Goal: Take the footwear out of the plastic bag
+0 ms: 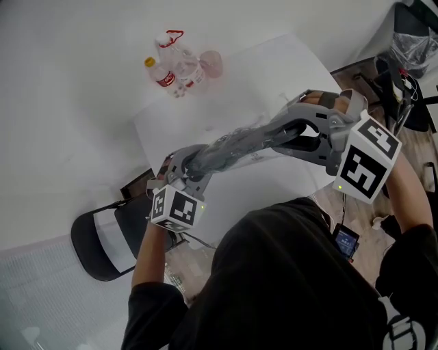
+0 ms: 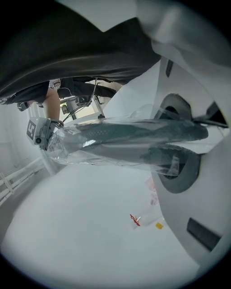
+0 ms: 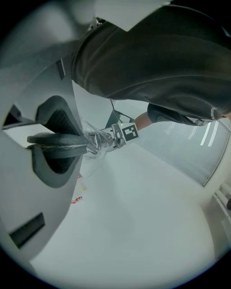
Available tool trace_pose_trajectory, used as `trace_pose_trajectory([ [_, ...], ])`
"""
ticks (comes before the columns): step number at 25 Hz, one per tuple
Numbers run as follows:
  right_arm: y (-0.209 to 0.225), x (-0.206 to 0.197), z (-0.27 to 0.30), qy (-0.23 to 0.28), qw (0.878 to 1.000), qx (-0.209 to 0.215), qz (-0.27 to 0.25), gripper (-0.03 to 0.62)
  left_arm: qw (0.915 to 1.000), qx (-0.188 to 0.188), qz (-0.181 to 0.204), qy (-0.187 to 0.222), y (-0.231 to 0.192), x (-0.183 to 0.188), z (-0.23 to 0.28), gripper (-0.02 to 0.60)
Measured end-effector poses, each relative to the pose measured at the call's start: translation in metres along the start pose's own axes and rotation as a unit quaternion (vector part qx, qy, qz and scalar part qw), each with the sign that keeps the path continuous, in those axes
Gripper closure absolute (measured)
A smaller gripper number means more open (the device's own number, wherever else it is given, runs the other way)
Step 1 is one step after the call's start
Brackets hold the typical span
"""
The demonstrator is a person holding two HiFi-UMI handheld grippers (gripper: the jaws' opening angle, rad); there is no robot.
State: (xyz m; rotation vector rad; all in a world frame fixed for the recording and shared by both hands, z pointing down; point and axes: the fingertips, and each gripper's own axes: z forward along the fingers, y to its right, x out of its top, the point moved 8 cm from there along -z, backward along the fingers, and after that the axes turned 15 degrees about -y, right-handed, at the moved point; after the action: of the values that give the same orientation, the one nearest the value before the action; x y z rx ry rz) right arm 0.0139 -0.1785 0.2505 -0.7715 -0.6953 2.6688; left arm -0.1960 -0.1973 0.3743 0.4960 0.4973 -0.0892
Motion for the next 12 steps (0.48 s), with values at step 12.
trace_pose_trajectory([
  [12, 0.002, -0.005, -0.027, 0.006, 1.000, -0.012, 0.002, 0.514, 0.9996, 0.017, -0.020, -0.006, -0.003, -0.004, -0.007, 0.449],
])
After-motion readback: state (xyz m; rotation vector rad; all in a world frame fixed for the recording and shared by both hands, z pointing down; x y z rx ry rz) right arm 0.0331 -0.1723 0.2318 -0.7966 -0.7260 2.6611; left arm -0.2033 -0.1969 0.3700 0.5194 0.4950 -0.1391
